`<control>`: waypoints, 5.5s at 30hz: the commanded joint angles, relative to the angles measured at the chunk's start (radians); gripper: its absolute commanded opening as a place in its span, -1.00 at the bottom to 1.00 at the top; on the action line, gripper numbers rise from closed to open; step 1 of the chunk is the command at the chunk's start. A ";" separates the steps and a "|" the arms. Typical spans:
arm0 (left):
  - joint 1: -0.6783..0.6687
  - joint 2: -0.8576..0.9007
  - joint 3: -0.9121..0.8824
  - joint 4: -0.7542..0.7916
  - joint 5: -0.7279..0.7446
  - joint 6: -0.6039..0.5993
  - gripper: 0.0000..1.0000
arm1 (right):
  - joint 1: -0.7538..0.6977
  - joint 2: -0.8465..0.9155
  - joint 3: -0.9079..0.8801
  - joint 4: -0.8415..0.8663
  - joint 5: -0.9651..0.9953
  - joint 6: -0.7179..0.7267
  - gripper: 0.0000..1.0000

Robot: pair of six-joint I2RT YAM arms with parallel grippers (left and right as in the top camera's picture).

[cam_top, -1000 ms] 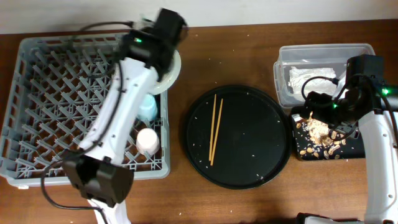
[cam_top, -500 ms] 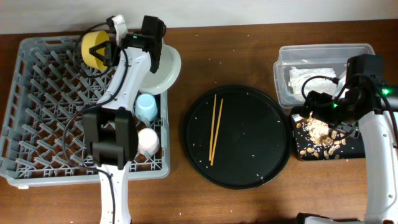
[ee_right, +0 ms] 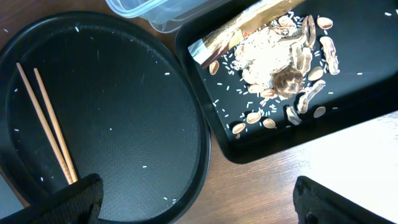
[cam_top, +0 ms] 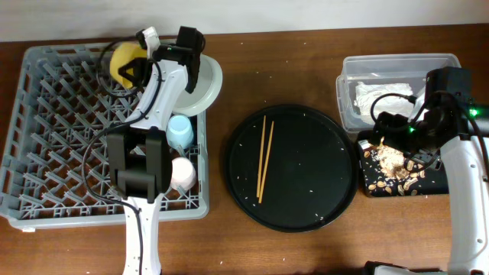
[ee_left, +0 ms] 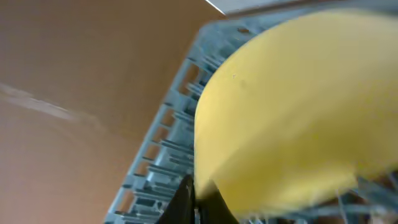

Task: Sort waste into correct bins and load items into the dishwasher rack
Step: 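Place the yellow bowl in the rack's back-left area with left gripper, then grasp one wooden chopstick on the round tray with the left gripper, then lay the chopstick into the dish rack with the left gripper, then grasp the second wooden chopstick with the left gripper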

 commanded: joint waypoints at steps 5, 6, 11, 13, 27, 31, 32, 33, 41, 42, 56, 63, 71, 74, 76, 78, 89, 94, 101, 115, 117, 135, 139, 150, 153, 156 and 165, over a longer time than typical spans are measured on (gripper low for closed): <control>0.014 0.014 -0.003 -0.072 0.120 -0.002 0.22 | -0.005 -0.007 0.006 -0.004 0.006 0.003 0.97; 0.014 0.014 -0.003 -0.079 0.120 0.013 0.34 | -0.005 -0.007 0.006 -0.004 0.005 0.003 0.97; 0.014 0.014 0.130 -0.225 0.163 0.046 0.39 | -0.005 -0.007 0.006 -0.003 0.005 0.003 0.97; 0.014 0.014 0.234 -0.301 0.230 0.046 0.44 | -0.005 -0.007 0.006 -0.004 0.005 0.003 0.98; 0.018 0.014 0.435 -0.457 0.459 0.058 0.56 | -0.005 -0.007 0.006 -0.013 0.005 0.003 0.96; 0.006 0.012 0.472 -0.468 0.531 0.113 0.56 | -0.005 -0.007 0.006 -0.013 0.005 0.003 0.97; 0.002 0.010 0.526 -0.499 0.615 0.120 0.56 | -0.005 -0.007 0.006 -0.011 -0.004 0.003 0.97; 0.002 0.010 0.592 -0.529 0.732 0.156 0.56 | -0.005 -0.007 0.006 -0.011 -0.020 0.003 0.96; -0.050 0.006 0.772 -0.621 1.220 0.361 0.56 | -0.005 -0.023 0.013 -0.001 -0.119 -0.044 0.92; -0.058 0.006 0.780 -0.621 1.220 0.361 0.56 | -0.002 -0.044 0.023 -0.009 -0.145 -0.081 0.90; -0.154 -0.156 0.680 -0.621 1.447 0.361 0.48 | 0.119 -0.240 0.137 -0.018 -0.149 -0.056 0.97; -0.364 -0.156 -0.036 -0.252 1.435 0.304 0.21 | 0.119 -0.115 0.137 -0.072 -0.149 -0.065 0.97; -0.409 -0.154 -0.336 0.061 1.256 0.182 -0.13 | 0.119 -0.086 0.137 -0.075 -0.158 -0.064 0.97; -0.409 -0.154 -0.344 0.068 1.263 0.183 -0.30 | 0.119 -0.086 0.137 -0.074 -0.161 -0.063 0.98; -0.409 -0.154 -0.344 0.068 1.282 0.185 -0.35 | 0.119 -0.086 0.137 -0.073 -0.161 -0.064 0.97; -0.410 -0.154 -0.338 0.071 1.325 0.207 -0.36 | 0.119 -0.086 0.137 -0.069 -0.161 -0.064 0.97; -0.492 -0.137 -0.315 0.140 1.127 -0.022 -0.38 | 0.119 -0.086 0.137 -0.076 -0.160 -0.064 0.97; -0.492 -0.117 -0.315 0.138 1.106 -0.063 -0.46 | 0.119 -0.086 0.137 -0.093 -0.160 -0.064 0.97; -0.486 -0.106 -0.314 0.179 1.179 -0.078 -0.46 | 0.119 -0.086 0.137 -0.093 -0.160 -0.064 0.97; -0.501 -0.045 -0.290 0.225 1.216 -0.131 -0.98 | 0.119 -0.086 0.137 -0.085 -0.156 -0.068 0.97; -0.493 -0.076 -0.229 0.130 1.220 -0.078 -0.99 | 0.119 -0.086 0.137 -0.078 -0.156 -0.068 0.97; 0.033 -0.427 -0.087 -0.489 0.906 0.089 -0.99 | 0.119 -0.086 0.137 -0.062 -0.156 -0.068 0.98; 0.130 -0.427 -0.294 -0.271 0.845 0.179 -0.85 | 0.119 -0.086 0.127 -0.055 -0.156 -0.069 0.97; -0.035 -0.462 -0.195 -0.254 0.984 0.264 0.57 | 0.119 -0.086 0.127 -0.054 -0.149 -0.087 0.98; -0.212 -0.462 -0.183 -0.244 1.163 0.178 0.36 | 0.119 -0.086 0.127 -0.055 -0.149 -0.088 0.97; -0.396 -0.425 -0.185 -0.245 1.204 0.114 0.36 | 0.119 -0.086 0.127 -0.054 -0.149 -0.090 0.97; -0.560 -0.083 -0.250 0.013 1.321 0.019 -0.01 | 0.119 -0.086 0.127 -0.064 -0.149 -0.090 0.97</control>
